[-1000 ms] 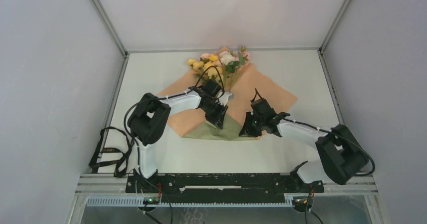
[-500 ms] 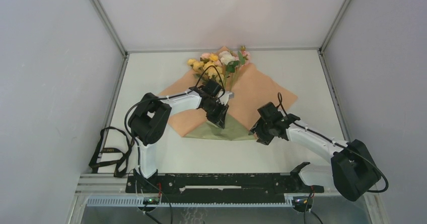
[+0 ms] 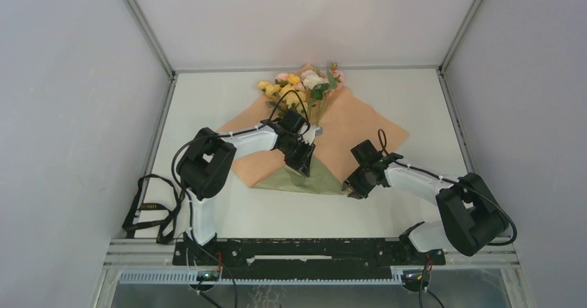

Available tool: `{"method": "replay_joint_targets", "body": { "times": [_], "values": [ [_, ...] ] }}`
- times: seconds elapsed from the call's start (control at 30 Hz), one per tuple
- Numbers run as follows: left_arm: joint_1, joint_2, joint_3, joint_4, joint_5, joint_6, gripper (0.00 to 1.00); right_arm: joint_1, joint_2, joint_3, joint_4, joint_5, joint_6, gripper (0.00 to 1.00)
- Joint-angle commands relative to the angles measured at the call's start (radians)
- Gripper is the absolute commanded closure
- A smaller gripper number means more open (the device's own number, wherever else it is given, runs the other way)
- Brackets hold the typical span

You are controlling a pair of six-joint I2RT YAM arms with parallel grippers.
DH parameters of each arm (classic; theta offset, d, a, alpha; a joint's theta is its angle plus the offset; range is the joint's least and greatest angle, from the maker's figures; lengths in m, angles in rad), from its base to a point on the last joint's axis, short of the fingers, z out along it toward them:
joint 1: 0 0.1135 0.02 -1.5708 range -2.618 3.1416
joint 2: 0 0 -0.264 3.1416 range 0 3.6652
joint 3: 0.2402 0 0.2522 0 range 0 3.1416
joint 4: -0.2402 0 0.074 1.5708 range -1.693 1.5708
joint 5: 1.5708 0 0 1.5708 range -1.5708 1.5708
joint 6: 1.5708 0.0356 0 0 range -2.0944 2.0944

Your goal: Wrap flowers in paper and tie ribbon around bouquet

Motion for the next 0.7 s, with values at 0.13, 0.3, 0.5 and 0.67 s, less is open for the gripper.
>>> {"method": "replay_joint_targets", "body": {
  "times": [0.13, 0.3, 0.5, 0.67],
  "values": [
    [-0.005, -0.001, -0.009, 0.027, -0.020, -0.003, 0.73, -0.029, -0.017, -0.007, 0.061, 0.070, -0.147, 0.93],
    [-0.005, -0.028, -0.051, 0.131, -0.092, -0.005, 0.73, 0.023, -0.026, 0.089, 0.034, 0.231, -0.350, 1.00],
    [0.004, 0.032, -0.026, 0.145, -0.056, -0.034, 0.74, 0.106, -0.015, 0.261, -0.003, 0.362, -0.565, 1.00],
    [0.016, 0.069, -0.014, 0.143, -0.045, -0.056, 0.74, 0.170, -0.046, 0.293, 0.062, 0.417, -0.686, 1.00]
  ]
}}
